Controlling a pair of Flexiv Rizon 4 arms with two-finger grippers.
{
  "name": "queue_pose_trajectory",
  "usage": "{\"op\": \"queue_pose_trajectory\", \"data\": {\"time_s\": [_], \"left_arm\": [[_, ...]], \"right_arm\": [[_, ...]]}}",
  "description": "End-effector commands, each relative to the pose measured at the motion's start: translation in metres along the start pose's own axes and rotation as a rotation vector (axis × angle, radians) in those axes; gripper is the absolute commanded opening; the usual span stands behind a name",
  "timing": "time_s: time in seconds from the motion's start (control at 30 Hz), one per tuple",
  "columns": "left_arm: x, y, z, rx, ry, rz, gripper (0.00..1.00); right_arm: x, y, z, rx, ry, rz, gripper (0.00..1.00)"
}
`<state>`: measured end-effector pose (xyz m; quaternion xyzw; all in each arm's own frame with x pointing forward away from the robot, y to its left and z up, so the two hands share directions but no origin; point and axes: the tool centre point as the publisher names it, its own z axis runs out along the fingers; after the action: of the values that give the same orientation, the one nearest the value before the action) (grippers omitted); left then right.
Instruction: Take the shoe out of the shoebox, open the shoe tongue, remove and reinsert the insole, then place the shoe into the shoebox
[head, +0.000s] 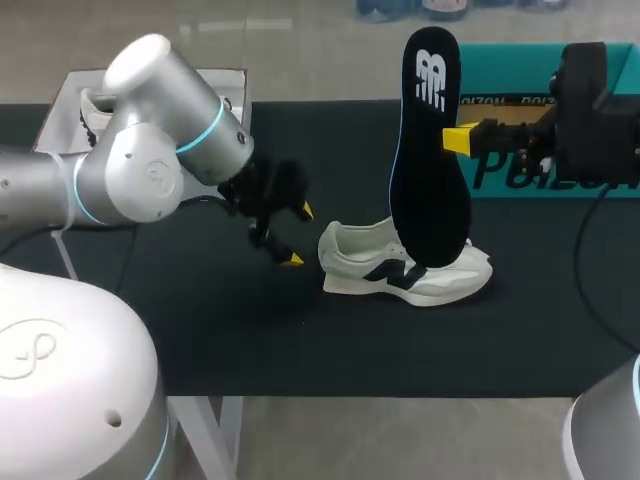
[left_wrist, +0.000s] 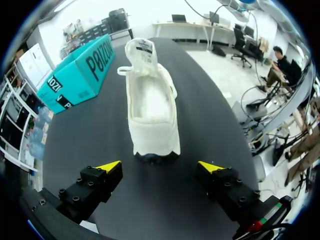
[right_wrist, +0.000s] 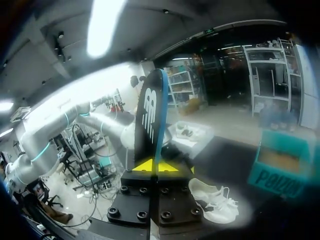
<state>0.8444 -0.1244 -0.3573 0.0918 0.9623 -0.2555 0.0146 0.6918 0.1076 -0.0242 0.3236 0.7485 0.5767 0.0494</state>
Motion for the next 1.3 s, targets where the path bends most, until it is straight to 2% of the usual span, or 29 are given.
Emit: {"op": "queue_pose_trajectory", "data": {"time_s": [0.03,0.3,0.57,0.9,1.03,1.3], "left_arm": [[0.000,-0.008,-0.009,-0.148,-0.003,-0.001,1.00],[-0.003,-0.016,-0.020,-0.162,-0.038,-0.012,1.00],[-0.003,-0.016,-0.020,-0.162,-0.038,-0.012,1.00],[-0.003,-0.016,-0.020,-0.162,-0.038,-0.012,1.00],[-0.003,-0.016,-0.020,-0.162,-0.038,-0.012,1.00],[-0.003,-0.016,-0.020,-0.162,-0.038,-0.012,1.00]], "right_arm": [[0.000,-0.001,0.002,-0.003,-0.002,0.001,0.00],[0.000,-0.001,0.002,-0.003,-0.002,0.001,0.00],[0.000,-0.001,0.002,-0.003,-0.002,0.001,0.00],[0.009,0.013,-0.027,-0.014,-0.042,-0.004,0.00],[0.016,0.016,-0.028,0.005,-0.054,-0.005,0.00],[0.016,0.016,-0.028,0.005,-0.054,-0.005,0.00]]}}
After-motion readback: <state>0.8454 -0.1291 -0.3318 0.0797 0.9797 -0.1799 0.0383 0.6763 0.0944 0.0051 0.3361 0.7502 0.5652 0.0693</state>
